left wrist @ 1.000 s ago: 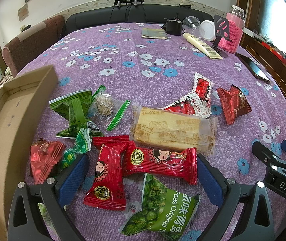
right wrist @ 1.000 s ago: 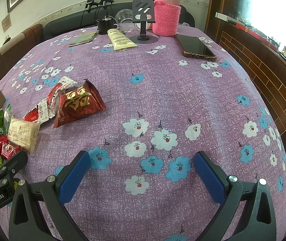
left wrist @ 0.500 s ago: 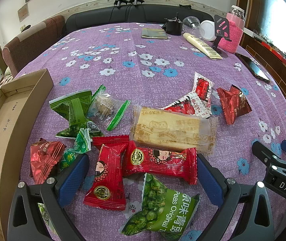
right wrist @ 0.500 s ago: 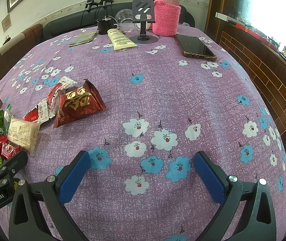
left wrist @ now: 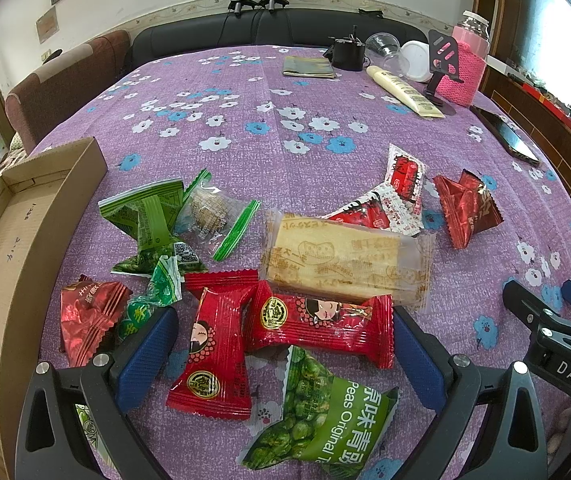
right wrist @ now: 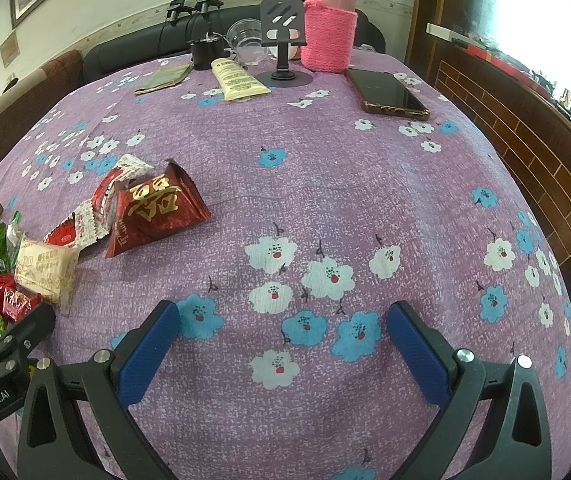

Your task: Organize snacks

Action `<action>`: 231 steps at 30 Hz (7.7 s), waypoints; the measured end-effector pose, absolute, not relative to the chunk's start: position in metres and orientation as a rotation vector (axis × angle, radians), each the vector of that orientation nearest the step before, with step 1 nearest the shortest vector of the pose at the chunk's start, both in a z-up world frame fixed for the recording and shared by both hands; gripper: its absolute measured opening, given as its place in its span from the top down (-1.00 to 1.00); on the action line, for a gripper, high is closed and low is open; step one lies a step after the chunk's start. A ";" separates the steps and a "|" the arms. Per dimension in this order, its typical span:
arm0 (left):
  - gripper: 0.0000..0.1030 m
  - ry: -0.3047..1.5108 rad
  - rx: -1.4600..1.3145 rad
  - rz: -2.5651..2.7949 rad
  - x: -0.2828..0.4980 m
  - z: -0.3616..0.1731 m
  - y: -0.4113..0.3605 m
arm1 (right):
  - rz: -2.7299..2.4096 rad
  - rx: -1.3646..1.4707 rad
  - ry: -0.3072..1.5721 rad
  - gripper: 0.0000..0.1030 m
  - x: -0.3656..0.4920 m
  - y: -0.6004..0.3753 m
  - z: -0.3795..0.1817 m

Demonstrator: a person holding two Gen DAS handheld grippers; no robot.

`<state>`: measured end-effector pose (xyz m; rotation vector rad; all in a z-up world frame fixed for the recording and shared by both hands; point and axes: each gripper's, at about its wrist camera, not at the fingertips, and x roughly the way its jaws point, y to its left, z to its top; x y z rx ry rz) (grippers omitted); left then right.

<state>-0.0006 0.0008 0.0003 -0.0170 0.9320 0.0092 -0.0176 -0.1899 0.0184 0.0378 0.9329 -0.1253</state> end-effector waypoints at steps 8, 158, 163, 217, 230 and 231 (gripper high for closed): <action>-1.00 0.945 -0.021 0.016 -0.002 0.001 0.001 | -0.207 0.086 0.985 -0.99 -0.029 -0.183 0.020; 0.19 0.789 -0.296 0.057 -0.134 0.043 0.333 | 0.760 -0.136 0.995 0.23 -0.112 0.204 0.048; 0.09 0.726 -0.337 0.069 -0.143 0.059 0.333 | 0.767 -0.120 0.933 0.03 -0.120 0.190 0.068; -0.32 1.125 -0.140 -0.505 -0.013 0.033 0.100 | 0.523 0.162 0.965 0.66 -0.059 -0.066 0.027; -0.41 1.041 0.113 -0.427 -0.061 0.038 0.084 | 0.465 0.169 0.961 0.66 -0.057 -0.074 0.028; -0.41 1.056 0.103 -0.440 -0.060 0.036 0.083 | 0.464 0.169 0.961 0.66 -0.057 -0.075 0.028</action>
